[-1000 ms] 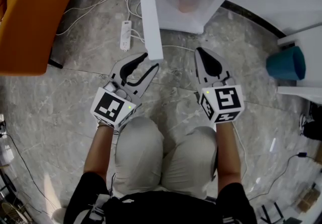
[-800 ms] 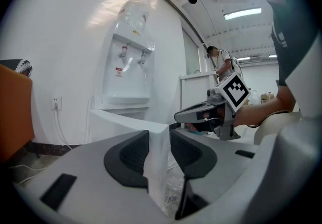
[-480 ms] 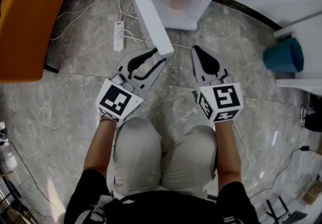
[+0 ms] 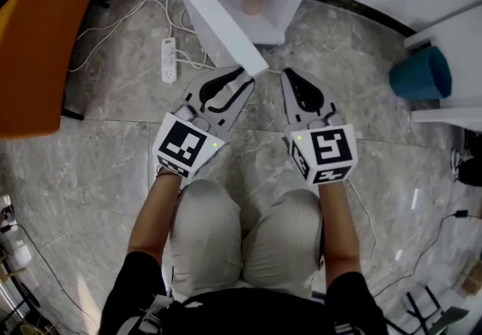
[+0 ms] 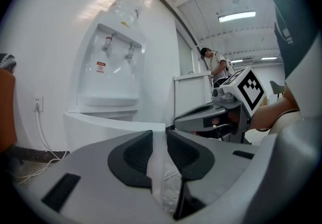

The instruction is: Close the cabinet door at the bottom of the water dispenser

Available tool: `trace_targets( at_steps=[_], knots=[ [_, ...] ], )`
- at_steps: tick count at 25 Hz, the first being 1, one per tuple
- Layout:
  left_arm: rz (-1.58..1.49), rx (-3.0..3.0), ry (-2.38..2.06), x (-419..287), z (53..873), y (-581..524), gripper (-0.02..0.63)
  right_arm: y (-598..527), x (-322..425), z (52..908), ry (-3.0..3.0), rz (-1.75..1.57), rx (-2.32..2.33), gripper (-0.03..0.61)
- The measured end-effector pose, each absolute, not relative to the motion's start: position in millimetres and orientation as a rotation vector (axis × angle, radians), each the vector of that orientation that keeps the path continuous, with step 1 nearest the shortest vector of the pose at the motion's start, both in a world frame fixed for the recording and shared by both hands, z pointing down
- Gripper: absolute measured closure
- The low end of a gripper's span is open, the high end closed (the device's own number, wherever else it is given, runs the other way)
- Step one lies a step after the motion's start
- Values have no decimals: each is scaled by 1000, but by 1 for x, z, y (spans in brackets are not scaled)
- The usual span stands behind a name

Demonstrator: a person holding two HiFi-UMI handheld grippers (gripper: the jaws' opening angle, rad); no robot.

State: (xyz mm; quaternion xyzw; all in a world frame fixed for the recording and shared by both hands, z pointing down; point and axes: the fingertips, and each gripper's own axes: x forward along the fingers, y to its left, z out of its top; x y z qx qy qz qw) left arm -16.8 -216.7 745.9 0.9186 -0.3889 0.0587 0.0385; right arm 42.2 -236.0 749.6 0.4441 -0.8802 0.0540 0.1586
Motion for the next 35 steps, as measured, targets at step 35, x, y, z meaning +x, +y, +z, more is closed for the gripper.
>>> trace_targets(
  at_steps=[35],
  knots=[
    [180,2878,-1203,45,750,-295,592,-251,109,742,-2501,286,1461,543]
  ],
)
